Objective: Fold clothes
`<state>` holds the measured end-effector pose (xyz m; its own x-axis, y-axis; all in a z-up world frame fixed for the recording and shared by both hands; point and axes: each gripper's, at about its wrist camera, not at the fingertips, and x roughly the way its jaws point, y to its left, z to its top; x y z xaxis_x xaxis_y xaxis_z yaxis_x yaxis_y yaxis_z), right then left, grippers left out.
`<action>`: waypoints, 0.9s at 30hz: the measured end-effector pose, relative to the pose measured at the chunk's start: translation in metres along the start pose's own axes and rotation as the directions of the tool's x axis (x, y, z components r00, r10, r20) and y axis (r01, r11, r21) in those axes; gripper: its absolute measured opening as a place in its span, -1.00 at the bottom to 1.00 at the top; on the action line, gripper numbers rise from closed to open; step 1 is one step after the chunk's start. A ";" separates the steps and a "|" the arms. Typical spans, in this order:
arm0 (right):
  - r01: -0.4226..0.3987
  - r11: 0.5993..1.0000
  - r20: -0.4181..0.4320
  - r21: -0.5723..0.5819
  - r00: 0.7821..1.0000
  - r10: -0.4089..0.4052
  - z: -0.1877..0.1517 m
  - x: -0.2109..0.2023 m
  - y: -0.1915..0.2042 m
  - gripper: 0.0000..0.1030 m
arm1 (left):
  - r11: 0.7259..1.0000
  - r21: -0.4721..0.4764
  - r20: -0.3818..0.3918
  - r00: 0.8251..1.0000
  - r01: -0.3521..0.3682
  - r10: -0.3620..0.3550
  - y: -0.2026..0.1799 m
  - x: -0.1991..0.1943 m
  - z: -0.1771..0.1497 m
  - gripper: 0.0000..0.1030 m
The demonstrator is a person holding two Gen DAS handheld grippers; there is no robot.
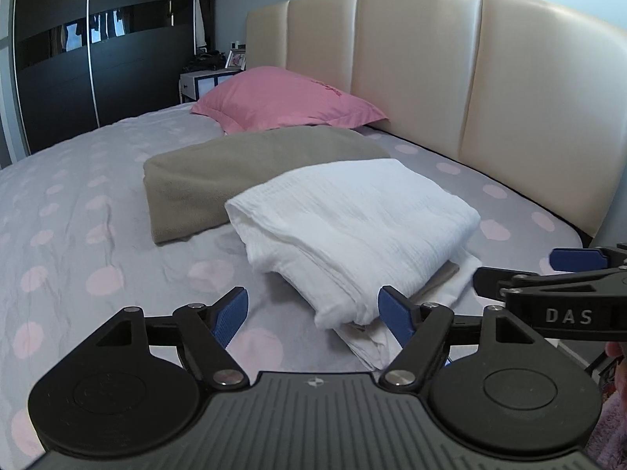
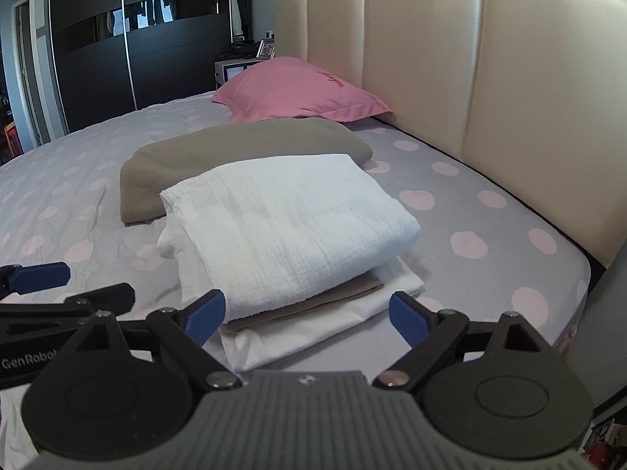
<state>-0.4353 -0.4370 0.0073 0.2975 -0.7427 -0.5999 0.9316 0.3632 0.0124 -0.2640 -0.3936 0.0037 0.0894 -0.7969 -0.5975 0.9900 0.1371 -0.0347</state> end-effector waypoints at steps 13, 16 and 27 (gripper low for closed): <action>-0.010 0.999 -0.005 -0.038 1.000 0.010 -0.001 0.001 0.008 0.80 | 0.998 -0.019 -0.032 0.998 -0.060 0.060 0.011 0.000 -0.005 0.44; -0.016 0.999 -0.004 -0.042 1.000 0.016 -0.001 0.001 0.009 0.80 | 0.997 -0.020 -0.030 0.997 -0.070 0.069 0.012 -0.001 -0.005 0.44; -0.028 0.998 -0.007 -0.061 1.000 0.027 -0.002 0.002 0.015 0.80 | 0.997 -0.020 -0.037 0.997 -0.069 0.069 0.012 0.000 -0.008 0.44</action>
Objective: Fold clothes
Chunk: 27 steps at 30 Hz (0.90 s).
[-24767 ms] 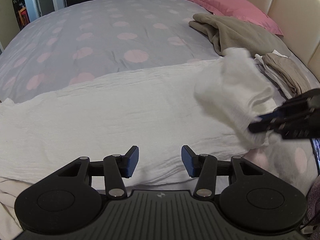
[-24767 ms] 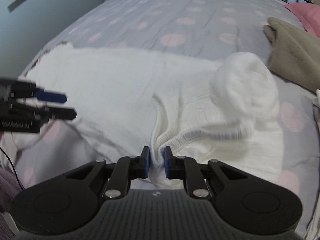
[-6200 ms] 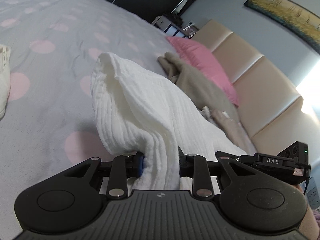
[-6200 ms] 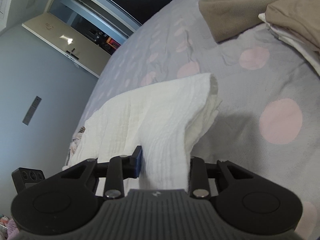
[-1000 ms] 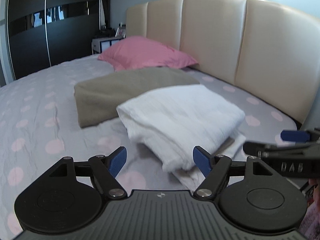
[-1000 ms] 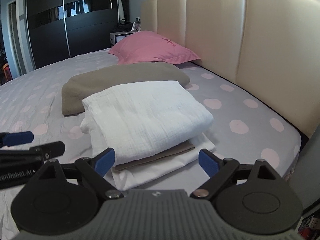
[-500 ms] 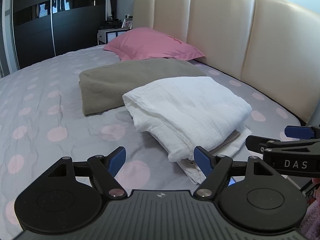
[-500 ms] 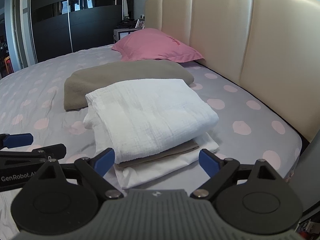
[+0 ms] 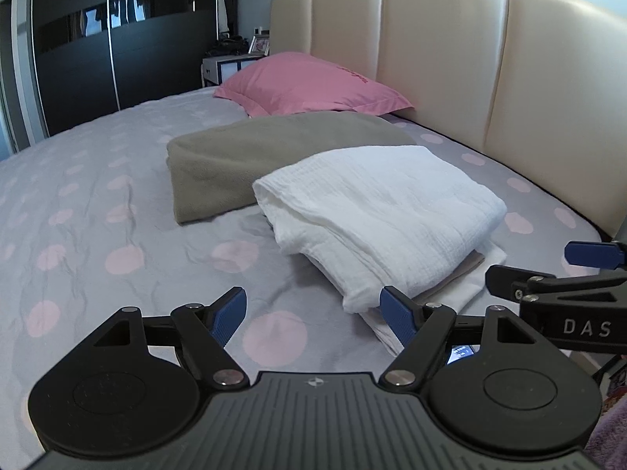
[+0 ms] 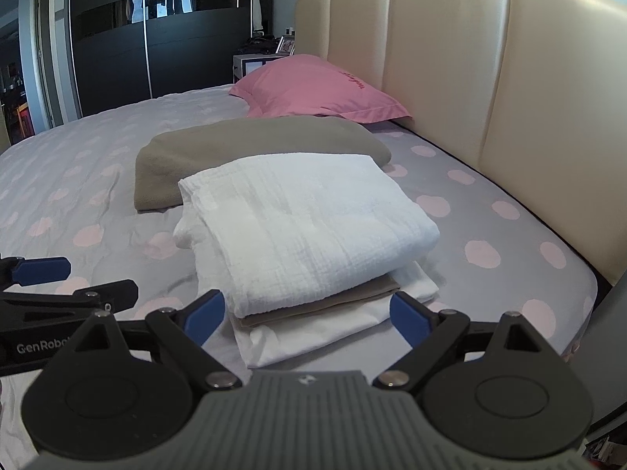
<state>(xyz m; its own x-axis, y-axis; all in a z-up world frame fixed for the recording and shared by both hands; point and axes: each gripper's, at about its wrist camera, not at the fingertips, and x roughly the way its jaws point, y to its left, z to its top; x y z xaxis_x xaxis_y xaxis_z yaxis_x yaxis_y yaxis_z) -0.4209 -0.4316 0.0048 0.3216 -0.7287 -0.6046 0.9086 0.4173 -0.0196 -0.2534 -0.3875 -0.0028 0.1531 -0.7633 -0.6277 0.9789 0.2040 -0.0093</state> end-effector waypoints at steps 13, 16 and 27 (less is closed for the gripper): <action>-0.003 1.000 0.004 0.002 1.000 0.003 0.000 -0.001 0.000 0.80 | 1.000 0.000 -0.007 1.000 0.010 -0.010 -0.002 -0.001 0.000 0.44; -0.003 1.000 0.003 0.002 1.000 0.003 0.000 -0.002 0.000 0.80 | 1.000 -0.001 -0.009 1.000 0.010 -0.010 -0.003 -0.001 0.000 0.44; -0.005 1.000 0.004 0.006 1.000 0.005 0.000 -0.002 -0.001 0.80 | 1.000 -0.006 -0.014 1.000 0.011 -0.011 -0.003 -0.001 0.001 0.44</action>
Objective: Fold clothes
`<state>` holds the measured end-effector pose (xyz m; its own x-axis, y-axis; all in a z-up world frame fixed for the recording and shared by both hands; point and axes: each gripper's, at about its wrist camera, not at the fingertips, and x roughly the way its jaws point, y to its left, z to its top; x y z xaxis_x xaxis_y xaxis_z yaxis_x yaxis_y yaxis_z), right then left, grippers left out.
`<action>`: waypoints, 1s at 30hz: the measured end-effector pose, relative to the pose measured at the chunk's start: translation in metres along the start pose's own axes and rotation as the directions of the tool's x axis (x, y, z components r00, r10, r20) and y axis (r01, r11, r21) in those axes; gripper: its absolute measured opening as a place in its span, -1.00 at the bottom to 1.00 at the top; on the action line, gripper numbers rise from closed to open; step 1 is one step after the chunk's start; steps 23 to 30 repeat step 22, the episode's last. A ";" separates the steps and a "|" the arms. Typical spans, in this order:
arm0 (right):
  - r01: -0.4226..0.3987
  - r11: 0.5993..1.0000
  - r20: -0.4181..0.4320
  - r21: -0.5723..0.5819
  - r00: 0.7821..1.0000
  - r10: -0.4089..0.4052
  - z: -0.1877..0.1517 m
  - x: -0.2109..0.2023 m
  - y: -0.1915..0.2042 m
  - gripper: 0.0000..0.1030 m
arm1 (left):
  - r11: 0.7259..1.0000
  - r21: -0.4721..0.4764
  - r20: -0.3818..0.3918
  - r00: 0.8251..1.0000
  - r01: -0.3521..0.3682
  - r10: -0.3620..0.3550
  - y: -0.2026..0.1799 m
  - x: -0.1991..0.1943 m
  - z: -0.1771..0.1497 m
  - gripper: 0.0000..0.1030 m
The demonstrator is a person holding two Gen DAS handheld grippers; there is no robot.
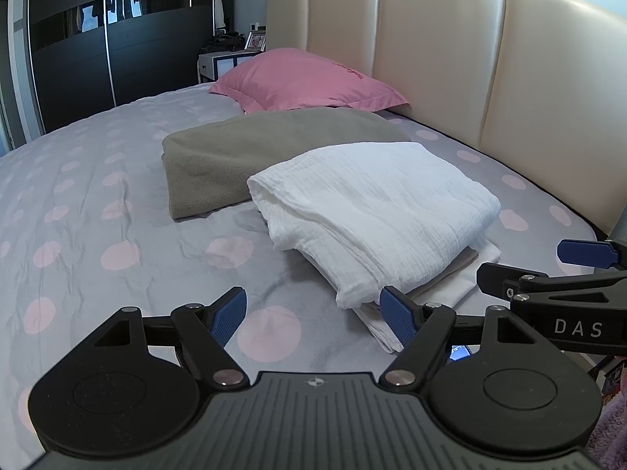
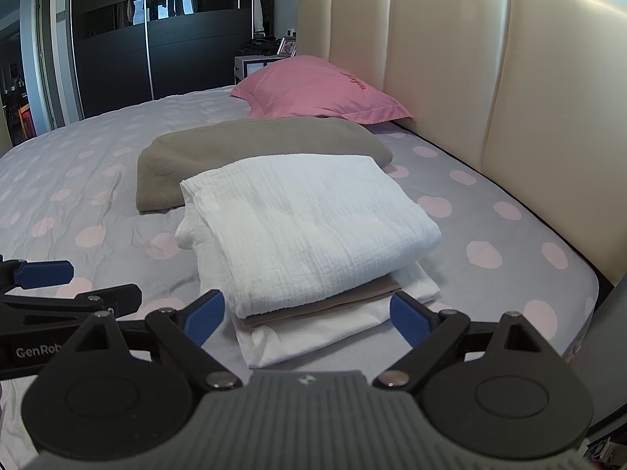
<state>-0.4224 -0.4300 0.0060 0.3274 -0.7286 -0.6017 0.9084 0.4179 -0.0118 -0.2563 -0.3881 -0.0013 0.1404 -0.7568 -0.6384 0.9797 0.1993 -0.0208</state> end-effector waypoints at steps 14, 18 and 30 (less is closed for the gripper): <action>-0.004 1.000 -0.002 0.003 1.000 0.004 0.000 0.000 0.000 0.80 | 1.000 0.002 -0.003 1.000 -0.003 0.003 -0.001 -0.002 -0.001 0.40; -0.003 1.000 -0.003 0.005 1.000 0.003 0.000 -0.001 -0.002 0.80 | 1.000 0.004 0.003 1.000 -0.003 0.003 -0.002 -0.002 -0.002 0.40; -0.004 1.000 -0.003 0.005 1.000 0.004 0.000 -0.001 -0.002 0.80 | 1.000 0.003 0.008 1.000 -0.002 0.002 -0.002 -0.002 -0.002 0.40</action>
